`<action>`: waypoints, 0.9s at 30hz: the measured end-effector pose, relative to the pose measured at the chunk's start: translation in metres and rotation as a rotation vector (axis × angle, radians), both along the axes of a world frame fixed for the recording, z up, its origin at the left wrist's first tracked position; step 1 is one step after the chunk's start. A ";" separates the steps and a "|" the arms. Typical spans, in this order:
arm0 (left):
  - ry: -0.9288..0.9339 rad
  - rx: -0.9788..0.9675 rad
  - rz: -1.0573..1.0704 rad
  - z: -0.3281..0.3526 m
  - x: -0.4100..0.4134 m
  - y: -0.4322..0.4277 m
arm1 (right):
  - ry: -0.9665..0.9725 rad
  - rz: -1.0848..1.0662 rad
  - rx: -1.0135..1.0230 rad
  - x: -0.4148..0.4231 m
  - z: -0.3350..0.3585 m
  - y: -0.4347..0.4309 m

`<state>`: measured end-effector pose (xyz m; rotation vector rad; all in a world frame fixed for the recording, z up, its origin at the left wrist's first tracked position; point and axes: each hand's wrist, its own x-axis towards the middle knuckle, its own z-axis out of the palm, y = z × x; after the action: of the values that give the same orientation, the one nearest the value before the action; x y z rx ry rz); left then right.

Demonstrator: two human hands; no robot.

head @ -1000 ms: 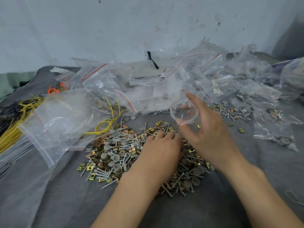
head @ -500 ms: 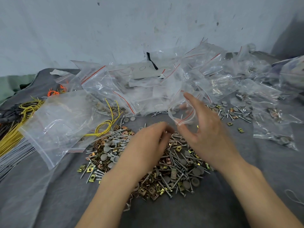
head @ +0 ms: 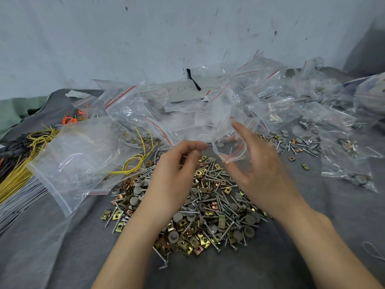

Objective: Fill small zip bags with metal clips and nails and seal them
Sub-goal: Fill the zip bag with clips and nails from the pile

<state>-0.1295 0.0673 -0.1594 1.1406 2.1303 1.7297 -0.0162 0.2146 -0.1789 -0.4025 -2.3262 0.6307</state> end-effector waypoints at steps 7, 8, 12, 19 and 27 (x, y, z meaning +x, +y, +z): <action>-0.011 0.055 -0.014 0.004 0.001 0.001 | -0.004 0.006 -0.001 0.000 0.002 -0.001; -0.021 0.070 0.004 0.005 0.000 0.001 | -0.009 0.010 -0.003 0.000 0.002 -0.001; -0.046 0.095 0.006 0.007 0.000 0.001 | -0.007 0.027 0.002 -0.001 0.002 -0.002; -0.004 0.110 0.056 0.015 0.004 0.005 | 0.012 0.044 0.024 -0.003 0.000 -0.004; 0.347 -0.054 0.026 0.021 0.008 0.006 | -0.034 0.069 0.061 -0.004 -0.001 -0.008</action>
<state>-0.1219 0.0731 -0.1383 1.4972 2.3758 1.5663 -0.0200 0.2065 -0.1801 -0.3082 -2.3936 0.5879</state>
